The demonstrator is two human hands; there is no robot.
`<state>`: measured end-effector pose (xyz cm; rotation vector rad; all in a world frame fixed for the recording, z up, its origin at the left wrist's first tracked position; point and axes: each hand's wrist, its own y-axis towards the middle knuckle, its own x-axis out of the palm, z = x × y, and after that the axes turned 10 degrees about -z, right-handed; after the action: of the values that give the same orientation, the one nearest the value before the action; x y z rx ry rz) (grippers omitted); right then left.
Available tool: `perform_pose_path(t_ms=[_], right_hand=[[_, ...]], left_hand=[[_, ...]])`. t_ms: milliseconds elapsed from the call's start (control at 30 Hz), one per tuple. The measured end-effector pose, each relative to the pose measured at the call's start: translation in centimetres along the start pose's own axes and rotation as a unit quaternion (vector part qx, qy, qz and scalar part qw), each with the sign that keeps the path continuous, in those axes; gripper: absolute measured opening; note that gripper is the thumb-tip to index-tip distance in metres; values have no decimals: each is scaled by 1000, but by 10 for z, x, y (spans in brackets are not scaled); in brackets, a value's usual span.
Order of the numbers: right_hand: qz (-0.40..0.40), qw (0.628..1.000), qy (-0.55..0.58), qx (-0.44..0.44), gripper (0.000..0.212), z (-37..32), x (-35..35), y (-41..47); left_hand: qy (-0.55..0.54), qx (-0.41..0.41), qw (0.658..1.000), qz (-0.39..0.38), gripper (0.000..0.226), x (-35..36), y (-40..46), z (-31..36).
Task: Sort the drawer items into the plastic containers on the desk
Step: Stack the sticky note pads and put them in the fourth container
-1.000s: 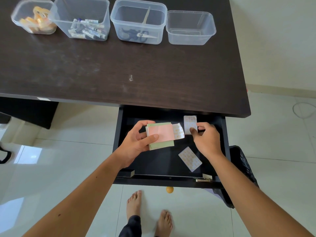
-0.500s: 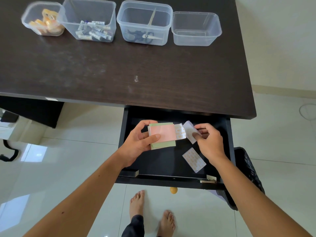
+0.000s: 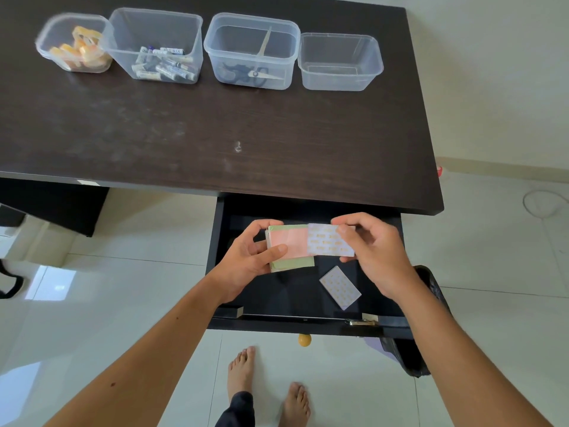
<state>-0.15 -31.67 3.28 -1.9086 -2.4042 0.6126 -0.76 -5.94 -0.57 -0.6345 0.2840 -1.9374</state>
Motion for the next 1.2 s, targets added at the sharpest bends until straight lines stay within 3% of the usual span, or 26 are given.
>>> perform_pose_path(t_ms=[233, 567, 900, 1033, 1133, 1200], right_hand=[[-44, 999, -25, 5, 23, 1, 20, 11], [14, 995, -97, 15, 29, 2, 37, 10], [20, 998, -51, 9, 23, 10, 36, 6], [52, 997, -35, 47, 17, 21, 20, 2], [49, 988, -113, 93, 12, 42, 5, 0], [9, 972, -182, 145, 24, 58, 0, 0]], left_hand=[[9, 0, 1000, -21, 62, 8, -2, 0], [3, 10, 1000, -14, 57, 10, -8, 0], [-1, -3, 1000, 13, 48, 11, -2, -4], [-2, -3, 1000, 14, 48, 9, -2, -2], [-4, -2, 1000, 15, 50, 8, 0, -1], [-3, -1, 1000, 12, 53, 8, 0, -1]])
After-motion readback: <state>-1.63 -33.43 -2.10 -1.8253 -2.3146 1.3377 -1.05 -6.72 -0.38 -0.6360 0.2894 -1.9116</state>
